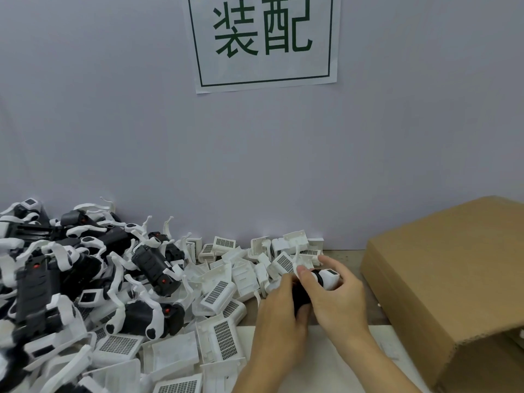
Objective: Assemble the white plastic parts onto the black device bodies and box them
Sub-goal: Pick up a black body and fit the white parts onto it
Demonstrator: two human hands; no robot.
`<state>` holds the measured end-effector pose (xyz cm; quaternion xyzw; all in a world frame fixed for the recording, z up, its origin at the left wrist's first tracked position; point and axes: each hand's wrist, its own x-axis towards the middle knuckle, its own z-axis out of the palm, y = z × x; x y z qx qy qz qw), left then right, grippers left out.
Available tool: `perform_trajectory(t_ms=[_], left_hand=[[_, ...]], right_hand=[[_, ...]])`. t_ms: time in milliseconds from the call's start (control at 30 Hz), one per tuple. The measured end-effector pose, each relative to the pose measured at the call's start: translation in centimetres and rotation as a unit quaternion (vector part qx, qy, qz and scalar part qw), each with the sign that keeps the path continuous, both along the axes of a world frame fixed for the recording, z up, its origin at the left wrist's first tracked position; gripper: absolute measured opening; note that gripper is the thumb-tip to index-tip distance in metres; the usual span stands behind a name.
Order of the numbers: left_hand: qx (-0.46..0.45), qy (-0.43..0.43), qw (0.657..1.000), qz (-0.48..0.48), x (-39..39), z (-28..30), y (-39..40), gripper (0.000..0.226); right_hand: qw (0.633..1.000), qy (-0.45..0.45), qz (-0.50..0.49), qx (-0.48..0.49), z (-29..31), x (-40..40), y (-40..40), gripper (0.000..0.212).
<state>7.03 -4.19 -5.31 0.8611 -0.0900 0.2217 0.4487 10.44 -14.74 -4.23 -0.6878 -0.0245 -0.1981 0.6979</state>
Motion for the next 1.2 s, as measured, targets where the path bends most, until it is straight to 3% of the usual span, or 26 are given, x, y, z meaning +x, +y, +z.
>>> perform_trajectory(t_ms=[167, 300, 367, 400, 467, 500, 633, 867, 967, 1100, 1200], left_hand=[[0.017, -0.059, 0.997, 0.041, 0.0, 0.0, 0.0, 0.025], [-0.189, -0.039, 0.979, 0.062, 0.2, 1.1, -0.1, 0.022], [-0.33, 0.013, 0.939, 0.096, 0.1, 1.6, -0.1, 0.023], [-0.413, 0.055, 0.904, 0.101, 0.1, 1.8, 0.0, 0.03], [-0.55, 0.137, 0.822, 0.053, 0.1, 2.1, 0.4, 0.043], [-0.574, 0.154, 0.804, 0.02, 0.1, 2.3, 0.6, 0.043], [-0.584, 0.153, 0.797, 0.014, 0.1, 2.7, 0.6, 0.049], [-0.655, 0.152, 0.735, -0.084, 0.0, 2.9, 0.9, 0.043], [-0.648, 0.137, 0.745, -0.077, 0.1, 2.6, 1.0, 0.034], [-0.643, 0.135, 0.75, -0.072, 0.4, 2.2, 1.3, 0.049], [-0.641, 0.143, 0.751, -0.069, 0.5, 2.1, 1.4, 0.055]], right_hand=[[0.997, 0.004, 0.067, 0.039, 0.1, -0.5, -0.1, 0.058], [0.992, 0.012, 0.118, 0.049, -0.4, -0.7, 0.1, 0.03], [0.994, 0.02, 0.103, 0.041, -0.5, -0.6, 0.1, 0.023], [0.994, 0.024, 0.096, 0.042, -0.5, -0.5, 0.1, 0.023], [0.995, 0.032, 0.085, 0.04, -0.5, -0.4, 0.1, 0.024], [0.995, 0.035, 0.082, 0.038, -0.5, -0.4, 0.0, 0.024], [0.995, 0.047, 0.084, 0.038, -0.4, -0.2, 0.0, 0.027], [0.993, 0.066, 0.081, 0.06, -0.1, -0.1, -0.3, 0.022], [0.993, 0.055, 0.093, 0.053, -0.1, -0.3, -0.3, 0.02], [0.994, 0.016, 0.104, 0.009, 0.0, -0.8, -0.2, 0.02], [0.99, 0.052, 0.129, -0.029, 0.0, -0.8, 0.1, 0.024]])
